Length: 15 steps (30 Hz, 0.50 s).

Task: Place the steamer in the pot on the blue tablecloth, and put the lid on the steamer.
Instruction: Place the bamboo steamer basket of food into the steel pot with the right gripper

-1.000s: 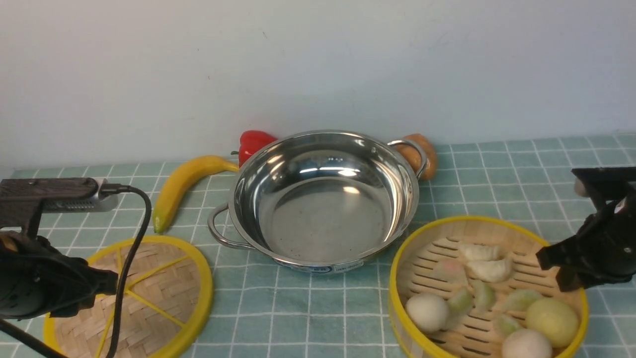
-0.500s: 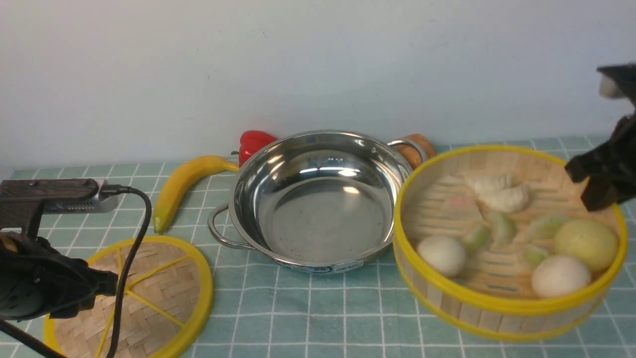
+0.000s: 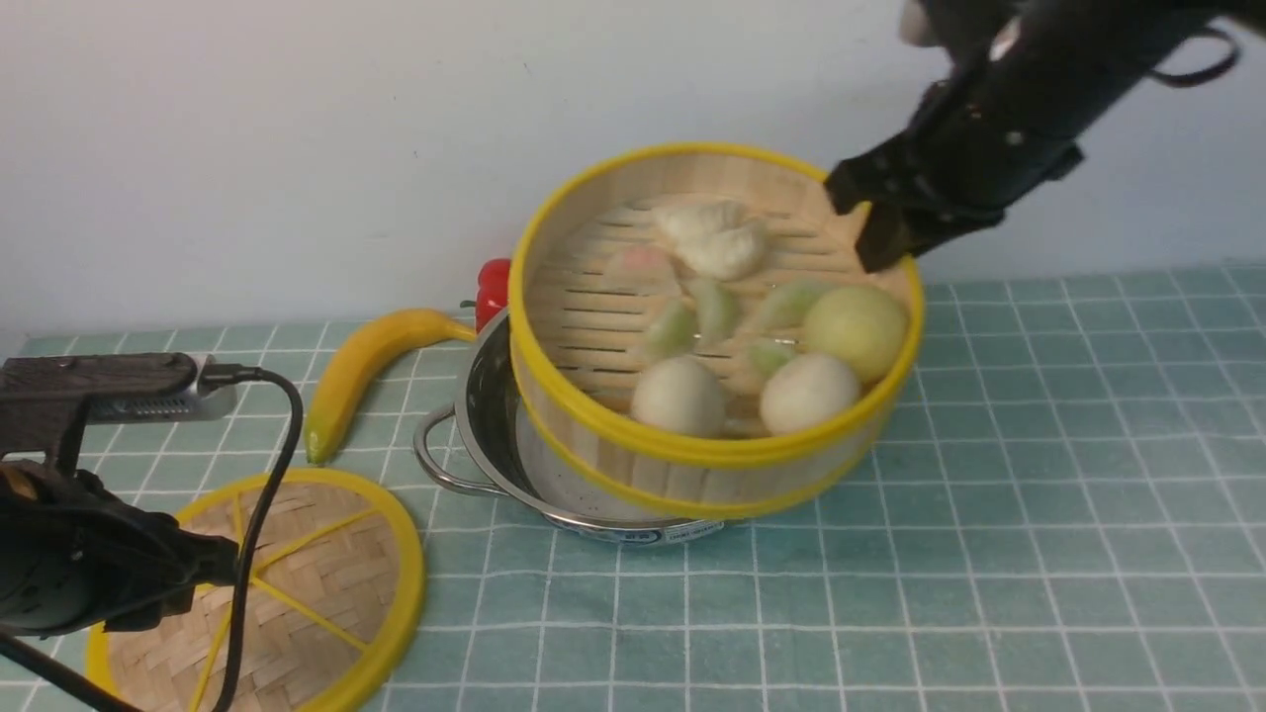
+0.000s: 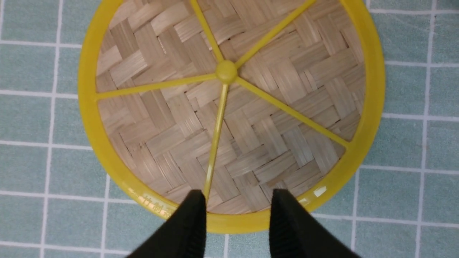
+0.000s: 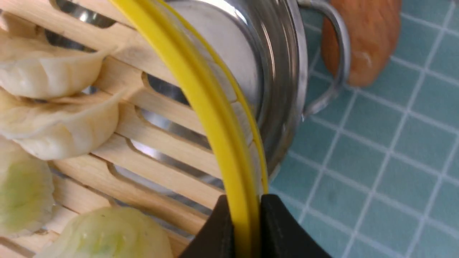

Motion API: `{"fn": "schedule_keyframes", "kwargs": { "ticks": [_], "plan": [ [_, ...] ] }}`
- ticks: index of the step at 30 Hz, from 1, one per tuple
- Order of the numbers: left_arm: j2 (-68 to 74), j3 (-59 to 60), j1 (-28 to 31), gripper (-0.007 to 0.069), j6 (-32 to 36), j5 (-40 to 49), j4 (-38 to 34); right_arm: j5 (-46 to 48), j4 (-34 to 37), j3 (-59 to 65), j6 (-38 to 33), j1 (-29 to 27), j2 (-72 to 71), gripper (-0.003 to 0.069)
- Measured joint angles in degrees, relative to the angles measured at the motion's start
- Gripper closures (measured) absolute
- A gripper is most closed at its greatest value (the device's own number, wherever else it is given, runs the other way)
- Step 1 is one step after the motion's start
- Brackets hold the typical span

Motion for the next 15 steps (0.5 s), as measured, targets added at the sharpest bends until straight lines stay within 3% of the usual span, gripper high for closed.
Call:
{"fn": "schedule_keyframes", "kwargs": {
  "ticks": [7,15],
  "plan": [
    [0.02,0.0,0.0,0.0381,0.0,-1.4,-0.07,0.14,-1.53,-20.15,2.17,1.5,14.71,0.0571],
    [0.02,0.0,0.0,0.0381,0.0,-1.55,-0.07,0.3,-1.62,-24.97,3.87,1.56,20.5,0.0571]
  ]
}}
